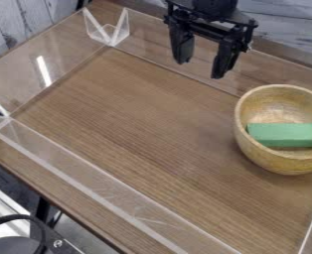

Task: Remove the green block from inside the brown bowl and put it on the table

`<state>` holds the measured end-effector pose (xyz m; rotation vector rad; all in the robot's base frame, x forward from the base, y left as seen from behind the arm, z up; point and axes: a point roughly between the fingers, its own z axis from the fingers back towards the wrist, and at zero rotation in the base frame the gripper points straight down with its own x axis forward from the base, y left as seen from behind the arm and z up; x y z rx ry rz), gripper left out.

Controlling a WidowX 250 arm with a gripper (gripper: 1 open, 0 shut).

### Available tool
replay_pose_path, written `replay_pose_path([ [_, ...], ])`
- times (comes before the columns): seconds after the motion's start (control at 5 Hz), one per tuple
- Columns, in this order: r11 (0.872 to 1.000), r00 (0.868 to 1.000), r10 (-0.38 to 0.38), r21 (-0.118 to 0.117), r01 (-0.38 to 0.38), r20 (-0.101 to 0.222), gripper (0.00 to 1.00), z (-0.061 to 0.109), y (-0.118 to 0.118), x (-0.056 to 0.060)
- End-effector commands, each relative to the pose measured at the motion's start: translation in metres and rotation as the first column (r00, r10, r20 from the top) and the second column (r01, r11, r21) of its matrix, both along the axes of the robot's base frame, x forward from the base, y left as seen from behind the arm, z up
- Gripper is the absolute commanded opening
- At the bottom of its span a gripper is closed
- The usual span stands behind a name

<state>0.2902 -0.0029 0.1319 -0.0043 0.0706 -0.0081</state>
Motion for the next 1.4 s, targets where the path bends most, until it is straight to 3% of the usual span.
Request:
replay_pose_path([
  [0.0,0.996,0.995,-0.094,-0.01,0.094,0.015,1.0,0.0,-0.011,0.003],
  [0.2,0.97,0.971,-0.238,-0.04,0.239,0.026,1.0,-0.002,-0.036,0.015],
  [0.4,0.946,0.948,-0.316,-0.06,0.318,0.043,1.0,-0.006,-0.069,0.029],
  [0.6,0.933,0.937,-0.35,-0.085,0.349,0.004,1.0,-0.014,-0.078,0.039],
  [1.0,0.919,0.918,-0.383,-0.149,0.366,-0.104,1.0,-0.038,-0.072,0.054],
  [1.2,0.901,0.903,-0.422,-0.145,0.409,-0.077,1.0,-0.038,-0.077,0.053],
])
